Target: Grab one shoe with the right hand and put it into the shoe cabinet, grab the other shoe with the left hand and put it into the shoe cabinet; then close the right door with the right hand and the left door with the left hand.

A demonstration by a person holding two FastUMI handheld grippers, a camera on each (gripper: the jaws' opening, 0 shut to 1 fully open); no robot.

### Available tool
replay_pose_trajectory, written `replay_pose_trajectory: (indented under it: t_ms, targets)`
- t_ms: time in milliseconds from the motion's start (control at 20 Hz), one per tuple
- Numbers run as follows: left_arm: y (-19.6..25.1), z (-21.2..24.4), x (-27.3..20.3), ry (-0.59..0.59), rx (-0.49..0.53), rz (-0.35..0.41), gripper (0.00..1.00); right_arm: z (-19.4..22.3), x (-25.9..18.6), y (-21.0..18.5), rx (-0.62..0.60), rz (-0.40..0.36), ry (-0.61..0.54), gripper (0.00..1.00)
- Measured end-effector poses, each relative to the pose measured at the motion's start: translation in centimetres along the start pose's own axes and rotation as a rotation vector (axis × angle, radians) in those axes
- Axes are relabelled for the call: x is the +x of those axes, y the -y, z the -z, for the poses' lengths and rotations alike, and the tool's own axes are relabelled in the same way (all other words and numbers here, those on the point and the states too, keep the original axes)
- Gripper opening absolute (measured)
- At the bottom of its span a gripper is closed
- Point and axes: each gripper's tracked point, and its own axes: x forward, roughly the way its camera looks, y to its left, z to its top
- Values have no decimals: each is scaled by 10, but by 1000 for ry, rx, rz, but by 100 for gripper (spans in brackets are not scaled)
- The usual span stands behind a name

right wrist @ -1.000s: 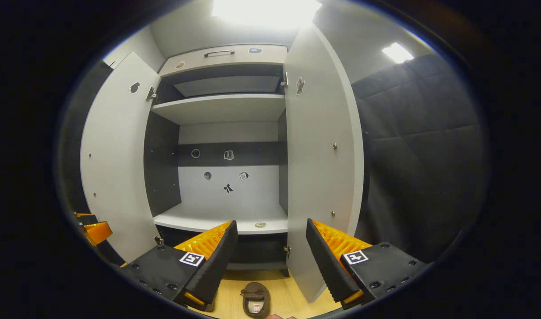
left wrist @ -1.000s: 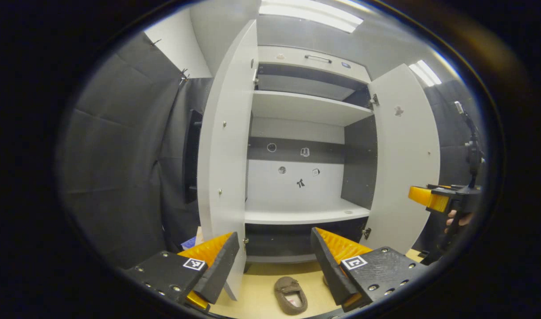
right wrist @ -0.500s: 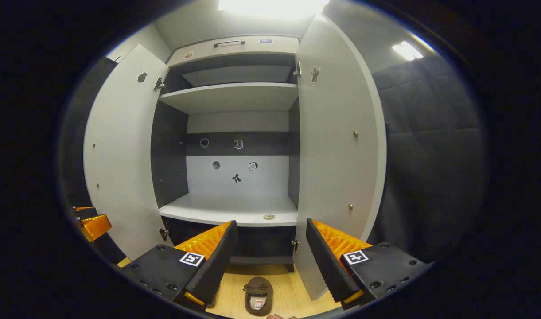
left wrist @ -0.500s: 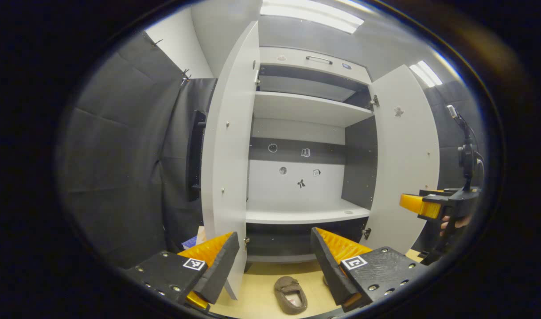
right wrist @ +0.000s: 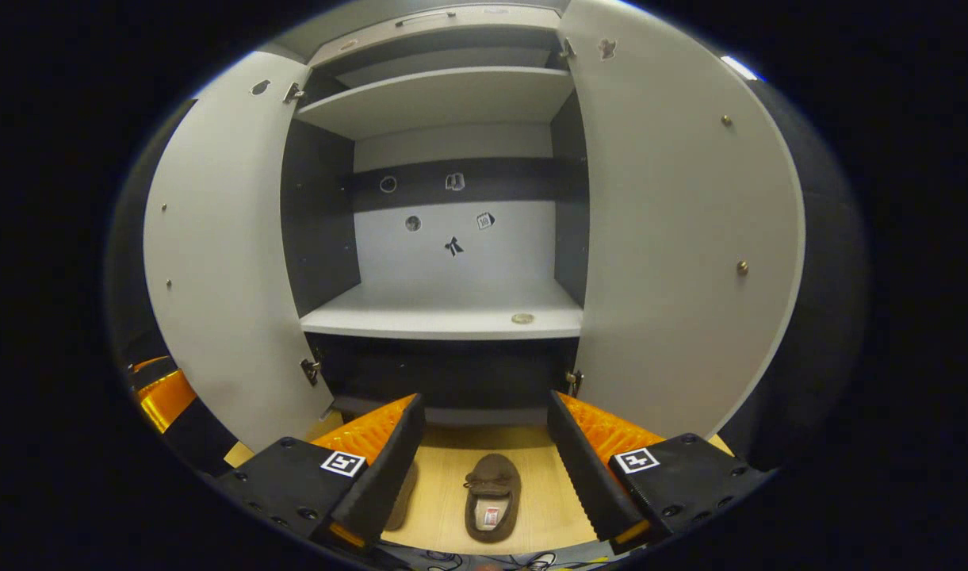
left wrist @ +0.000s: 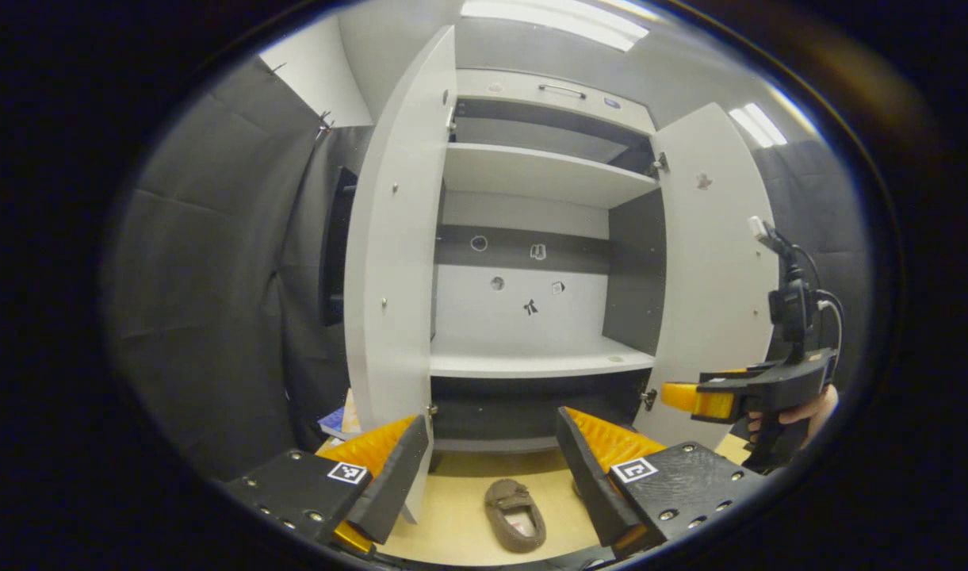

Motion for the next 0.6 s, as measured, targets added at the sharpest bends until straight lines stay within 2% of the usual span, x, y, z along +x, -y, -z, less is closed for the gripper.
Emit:
replay_pose_trajectory:
  t_ms: [200, 450, 550, 600]
  targets:
    - [9, 19, 1, -52, 23, 27, 95, 51, 25, -18, 81, -53, -116, 98]
    - [18, 49, 5, -132, -47, 48, 95, 126, 53, -27, 48, -64, -255, 98]
    - [20, 57, 7, -151, -33, 50, 89, 154, 64, -29, 56, -61, -301, 98]
    - [20, 61, 8, -158, -21, 51, 95, 167, 69, -29, 54, -55, -320, 98]
